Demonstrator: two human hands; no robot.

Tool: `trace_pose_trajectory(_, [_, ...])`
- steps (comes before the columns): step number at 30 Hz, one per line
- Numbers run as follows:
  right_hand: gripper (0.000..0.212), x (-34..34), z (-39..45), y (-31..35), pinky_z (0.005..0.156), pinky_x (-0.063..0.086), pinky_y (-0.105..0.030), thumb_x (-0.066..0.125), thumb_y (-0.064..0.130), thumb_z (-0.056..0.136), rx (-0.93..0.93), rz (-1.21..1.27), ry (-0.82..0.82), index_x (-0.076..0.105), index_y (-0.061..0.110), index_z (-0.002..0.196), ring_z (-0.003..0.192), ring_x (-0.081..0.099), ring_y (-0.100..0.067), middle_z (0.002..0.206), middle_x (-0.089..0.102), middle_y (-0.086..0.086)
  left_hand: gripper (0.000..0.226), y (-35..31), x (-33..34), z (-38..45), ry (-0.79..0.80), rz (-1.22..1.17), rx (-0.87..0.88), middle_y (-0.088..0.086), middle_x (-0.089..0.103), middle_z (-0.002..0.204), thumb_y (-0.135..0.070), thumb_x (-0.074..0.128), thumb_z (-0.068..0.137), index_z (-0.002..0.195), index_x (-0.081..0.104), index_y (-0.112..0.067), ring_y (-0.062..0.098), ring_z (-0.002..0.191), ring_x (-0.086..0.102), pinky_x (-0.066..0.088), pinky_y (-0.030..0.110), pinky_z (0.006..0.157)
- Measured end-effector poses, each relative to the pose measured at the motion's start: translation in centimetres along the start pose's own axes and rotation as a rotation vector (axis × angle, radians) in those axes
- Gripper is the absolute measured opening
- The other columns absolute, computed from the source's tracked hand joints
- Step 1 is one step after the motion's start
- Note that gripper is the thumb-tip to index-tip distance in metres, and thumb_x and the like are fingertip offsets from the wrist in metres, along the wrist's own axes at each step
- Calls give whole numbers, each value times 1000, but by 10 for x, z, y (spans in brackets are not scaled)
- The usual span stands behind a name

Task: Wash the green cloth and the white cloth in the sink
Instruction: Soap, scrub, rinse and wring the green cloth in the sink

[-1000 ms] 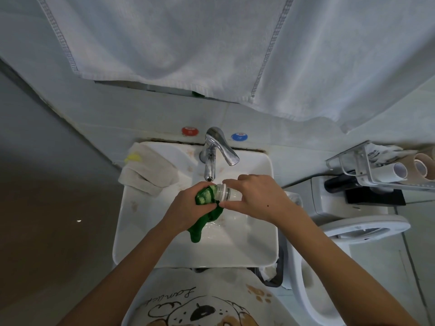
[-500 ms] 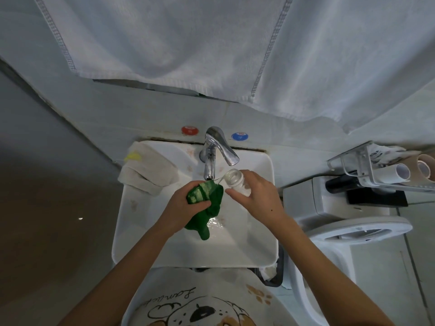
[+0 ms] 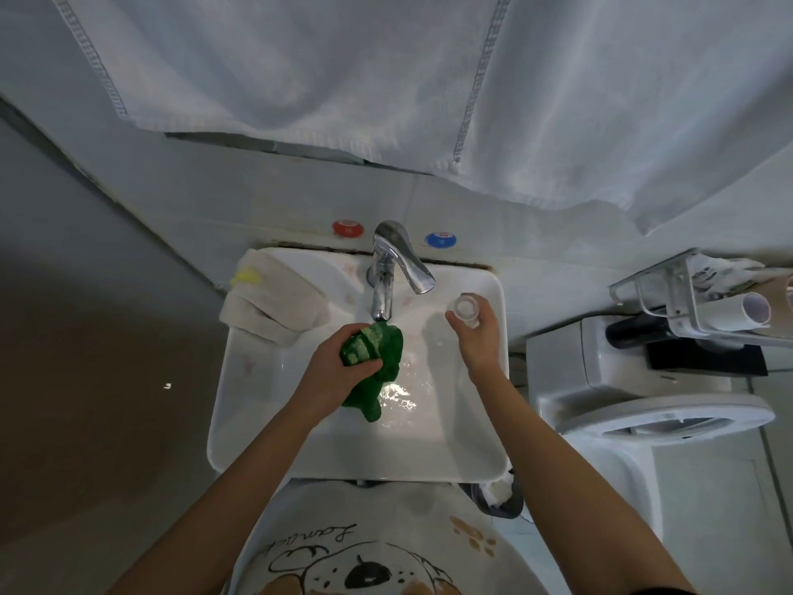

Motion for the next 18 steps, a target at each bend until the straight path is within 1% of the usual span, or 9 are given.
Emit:
trace_pose_trajectory(2, [35,1,8,-5,102,46,-41,69,14,87,10,8,-16,56,15,119,109,58,-21,118,62,-6,41,1,2,0,-12,-1,0,-11,60,100,-6,71,79,112,56,-26,5,93,57,48,21,77])
trace_pose_trajectory(5, [35,2,15,-9,102,46,-44,68,14,88,11,-28,-4,55,12,120,107,57,-20,116,61,-6,41,1,5,-1,-31,9,12,-12,60,100,-5,72,79,111,56,-25,4,92,57,46,18,75])
trace_pose_trajectory(8, [36,4,14,-12,102,46,-42,68,13,88,-3,-23,5,54,10,121,105,56,-19,115,60,-6,40,1,6,-2,-39,9,16,-11,60,99,-5,72,79,111,56,-24,3,90,57,44,14,71])
trace_pose_trajectory(10, [37,5,12,-12,101,46,-39,67,14,88,-5,-16,19,53,11,123,106,55,-18,115,58,-4,40,1,7,-3,-45,11,17,-11,59,98,-5,72,79,110,56,-24,3,89,57,44,14,70])
trace_pose_trajectory(12, [40,5,12,-14,102,46,-40,68,15,88,-4,-24,31,51,13,125,108,54,-18,117,57,-2,40,0,7,-4,-53,19,20,-12,59,97,-5,72,78,109,56,-24,2,88,56,43,13,69])
trace_pose_trajectory(15, [50,1,13,-19,107,42,-43,68,12,88,6,-65,55,45,13,132,117,51,-21,126,54,-4,40,-2,8,-5,-58,42,30,-14,57,98,-6,72,79,110,54,-24,0,88,55,42,8,65])
trace_pose_trajectory(18, [68,0,15,-22,113,34,-44,70,10,86,46,-107,61,34,13,144,132,43,-28,143,45,-10,41,-5,8,-6,-63,62,36,-16,55,97,-7,72,79,111,52,-24,-1,87,53,40,4,62])
Point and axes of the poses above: each hand's wrist, its own z-axis towards the middle knuckle, its own x-axis out of the palm, y = z × x, the point moved 1 cm from there along z, towards the middle knuckle
